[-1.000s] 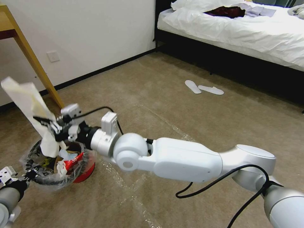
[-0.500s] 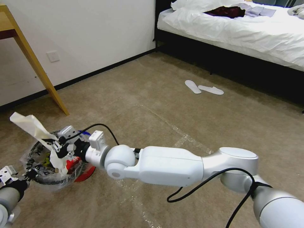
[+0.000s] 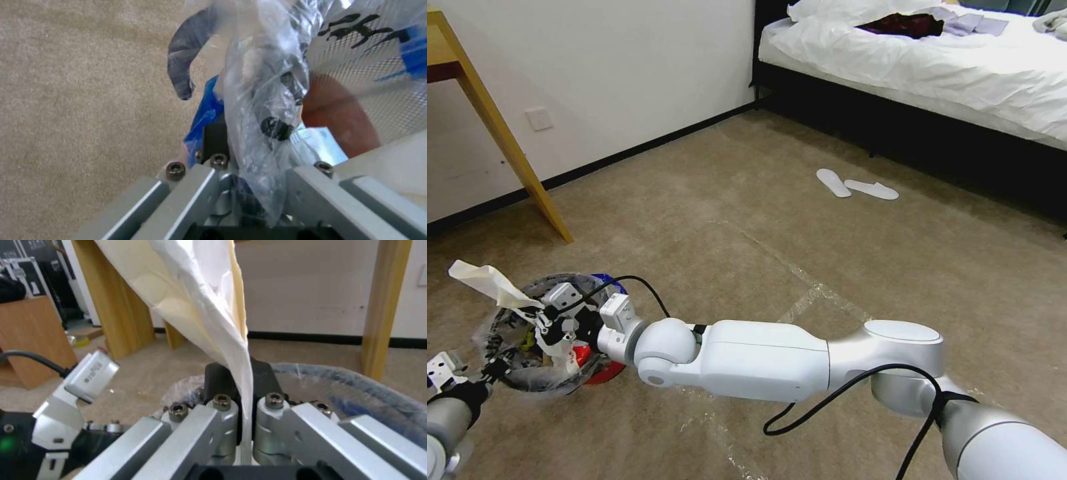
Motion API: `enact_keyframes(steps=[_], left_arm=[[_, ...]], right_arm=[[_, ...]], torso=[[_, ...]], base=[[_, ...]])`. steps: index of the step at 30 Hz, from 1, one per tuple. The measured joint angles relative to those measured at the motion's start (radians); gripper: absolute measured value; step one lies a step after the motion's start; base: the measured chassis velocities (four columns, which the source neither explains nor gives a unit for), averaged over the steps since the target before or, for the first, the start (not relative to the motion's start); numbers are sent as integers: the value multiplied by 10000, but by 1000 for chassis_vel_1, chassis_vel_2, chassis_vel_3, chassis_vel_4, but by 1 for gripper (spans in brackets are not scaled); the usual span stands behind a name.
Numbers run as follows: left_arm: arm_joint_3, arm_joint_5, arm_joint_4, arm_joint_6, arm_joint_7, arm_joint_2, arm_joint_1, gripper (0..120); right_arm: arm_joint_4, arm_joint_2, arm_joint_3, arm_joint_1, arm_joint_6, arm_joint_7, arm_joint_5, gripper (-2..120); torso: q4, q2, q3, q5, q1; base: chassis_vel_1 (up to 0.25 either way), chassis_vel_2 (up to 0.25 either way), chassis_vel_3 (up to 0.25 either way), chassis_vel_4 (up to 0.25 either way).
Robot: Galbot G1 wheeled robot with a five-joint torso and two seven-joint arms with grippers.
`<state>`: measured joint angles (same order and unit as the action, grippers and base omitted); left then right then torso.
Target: Pick up the trash bin and place the garbage on the floor into it.
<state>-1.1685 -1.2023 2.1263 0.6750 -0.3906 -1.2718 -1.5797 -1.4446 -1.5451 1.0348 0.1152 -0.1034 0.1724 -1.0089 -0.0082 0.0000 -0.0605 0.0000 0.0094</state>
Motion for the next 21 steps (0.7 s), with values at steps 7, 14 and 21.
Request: enact_keyframes(steps=[7,14,21], left_arm=[[6,15,-79,0,14,31,49,0],[31,52,-192,-6,24,30,86,0],[50,107,-291,-33,48,30,111,0]], right_arm=[[-169,337,-1,5,54,-1,60,25],[-190,309,-23,22,29,1,66,48],[-219,314,-22,-116,28,12,58,79]], torso=[[-2,0,0,1,0],[-1,0,0,0,0],[0,0,0,0,0]], base=[[0,0,0,0],[0,0,0,0],[0,0,0,0]])
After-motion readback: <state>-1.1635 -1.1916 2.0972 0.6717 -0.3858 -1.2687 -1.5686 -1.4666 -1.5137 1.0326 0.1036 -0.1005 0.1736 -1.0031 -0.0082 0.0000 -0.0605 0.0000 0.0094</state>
